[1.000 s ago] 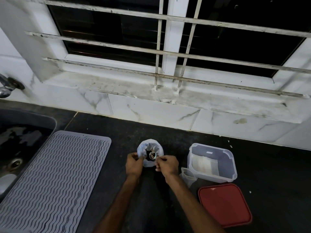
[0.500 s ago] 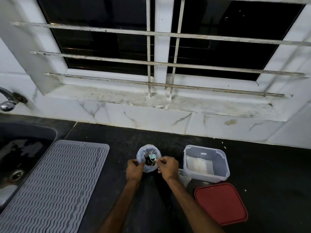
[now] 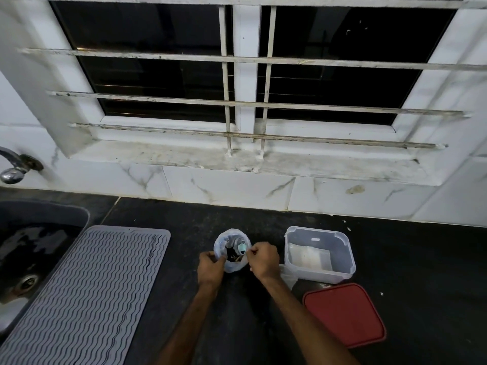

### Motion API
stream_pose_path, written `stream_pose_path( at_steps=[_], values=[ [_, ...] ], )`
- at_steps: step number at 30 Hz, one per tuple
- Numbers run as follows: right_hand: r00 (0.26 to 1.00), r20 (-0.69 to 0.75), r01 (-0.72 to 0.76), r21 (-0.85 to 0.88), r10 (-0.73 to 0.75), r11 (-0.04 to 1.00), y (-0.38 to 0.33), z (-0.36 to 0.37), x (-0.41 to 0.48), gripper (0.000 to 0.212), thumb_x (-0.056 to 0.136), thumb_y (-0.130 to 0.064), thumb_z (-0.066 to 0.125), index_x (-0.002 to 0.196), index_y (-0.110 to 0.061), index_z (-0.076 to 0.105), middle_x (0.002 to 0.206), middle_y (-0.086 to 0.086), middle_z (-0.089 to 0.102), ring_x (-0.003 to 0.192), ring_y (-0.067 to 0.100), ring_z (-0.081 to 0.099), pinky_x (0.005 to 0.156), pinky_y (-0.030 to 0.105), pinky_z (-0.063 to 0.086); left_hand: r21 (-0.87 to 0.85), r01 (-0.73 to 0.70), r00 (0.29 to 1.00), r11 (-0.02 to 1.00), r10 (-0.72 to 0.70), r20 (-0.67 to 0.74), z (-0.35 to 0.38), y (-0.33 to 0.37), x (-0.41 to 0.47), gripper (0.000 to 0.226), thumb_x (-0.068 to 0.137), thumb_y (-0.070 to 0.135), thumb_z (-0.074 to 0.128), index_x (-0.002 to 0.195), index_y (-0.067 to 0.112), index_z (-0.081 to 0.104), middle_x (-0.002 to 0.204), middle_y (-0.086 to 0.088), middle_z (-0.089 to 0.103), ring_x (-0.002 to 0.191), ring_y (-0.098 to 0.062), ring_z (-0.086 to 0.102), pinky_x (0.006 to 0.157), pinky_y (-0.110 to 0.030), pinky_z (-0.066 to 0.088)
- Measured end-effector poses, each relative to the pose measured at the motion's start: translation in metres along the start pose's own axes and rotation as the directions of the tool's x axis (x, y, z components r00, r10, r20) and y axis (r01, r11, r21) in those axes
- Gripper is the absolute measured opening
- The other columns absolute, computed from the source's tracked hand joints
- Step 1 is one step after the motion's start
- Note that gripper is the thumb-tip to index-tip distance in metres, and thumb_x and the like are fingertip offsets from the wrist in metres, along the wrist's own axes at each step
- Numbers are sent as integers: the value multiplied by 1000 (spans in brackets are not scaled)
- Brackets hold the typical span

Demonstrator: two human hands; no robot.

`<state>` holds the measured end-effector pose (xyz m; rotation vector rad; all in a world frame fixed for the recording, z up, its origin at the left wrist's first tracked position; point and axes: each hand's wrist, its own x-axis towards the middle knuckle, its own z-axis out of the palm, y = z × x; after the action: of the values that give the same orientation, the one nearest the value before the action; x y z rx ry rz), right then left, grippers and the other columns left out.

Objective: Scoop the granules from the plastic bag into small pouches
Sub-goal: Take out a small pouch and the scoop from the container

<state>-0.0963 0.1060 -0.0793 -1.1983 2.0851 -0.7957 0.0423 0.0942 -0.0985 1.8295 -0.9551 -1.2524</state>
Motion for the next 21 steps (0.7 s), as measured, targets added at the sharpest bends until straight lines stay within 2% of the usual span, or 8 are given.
stream_pose_path(
  at_steps=[3, 7, 9, 11, 13, 17, 19, 21],
  values=[
    [994, 84, 98, -312, -75, 945, -1, 3, 3, 19, 93, -23, 60, 100, -11, 72, 98, 7, 73, 92, 23, 69, 81, 33, 56, -11, 7, 1000, 1000, -7, 5, 0, 1, -4, 25, 89, 15, 68, 106, 9, 51, 101, -14, 61, 86, -25, 63, 76, -45, 59],
    [984, 177, 71, -419, 5, 905, -7, 11, 5, 27, 94, -24, 59, 115, -10, 67, 113, 10, 69, 108, 26, 65, 89, 32, 52, -111, 59, 997, 992, -53, 54, 1, 5, -8, 24, 93, 16, 62, 109, 9, 46, 104, -13, 58, 94, -30, 64, 68, -43, 60],
    [985, 163, 3, -356, 59, 934, -4, 15, 5, 23, 90, -25, 64, 106, -9, 70, 102, 10, 72, 94, 23, 70, 84, 33, 57, -172, 101, 994, 980, -92, 60, 4, 6, -8, 23, 94, 15, 60, 111, 10, 44, 107, -13, 56, 98, -32, 63, 69, -44, 60],
    [983, 146, -78, -189, 107, 979, 4, 16, 4, 16, 86, -20, 67, 87, -5, 72, 78, 9, 73, 63, 17, 71, 66, 33, 61, -186, 90, 995, 978, -80, 60, 7, 7, -8, 22, 95, 15, 58, 111, 10, 43, 109, -13, 56, 98, -31, 63, 69, -44, 60],
    [964, 185, -192, -2, 189, 981, 11, 14, 5, 13, 83, -11, 66, 76, -2, 73, 65, 9, 71, 48, 14, 65, 59, 31, 61, -200, 72, 996, 977, -59, 73, 10, 6, -8, 21, 96, 16, 57, 110, 10, 43, 108, -12, 56, 95, -27, 63, 65, -42, 60],
    [911, 232, -391, 233, 340, 890, 12, 11, 7, 7, 83, -6, 70, 82, 0, 72, 63, 8, 70, 50, 13, 65, 58, 27, 60, -207, 51, 991, 977, -24, 133, 11, 2, -8, 21, 97, 13, 56, 113, 7, 42, 106, -12, 57, 89, -24, 65, 65, -40, 61],
    [914, 211, -391, 222, 348, 893, 12, 15, 8, 7, 83, -7, 69, 81, -1, 72, 63, 8, 70, 50, 14, 66, 60, 30, 61, -176, 43, 986, 983, -13, 168, 10, 0, -9, 19, 97, 8, 53, 113, 8, 43, 108, -14, 59, 90, -26, 66, 66, -40, 60],
    [943, 150, -318, 130, 298, 939, 11, 19, 8, 11, 83, -10, 67, 76, -5, 73, 63, 8, 71, 54, 16, 69, 63, 34, 62, -173, 58, 978, 983, -21, 208, 9, -2, -9, 20, 96, 4, 53, 114, 7, 44, 106, -13, 61, 91, -27, 67, 71, -42, 60]
  ],
)
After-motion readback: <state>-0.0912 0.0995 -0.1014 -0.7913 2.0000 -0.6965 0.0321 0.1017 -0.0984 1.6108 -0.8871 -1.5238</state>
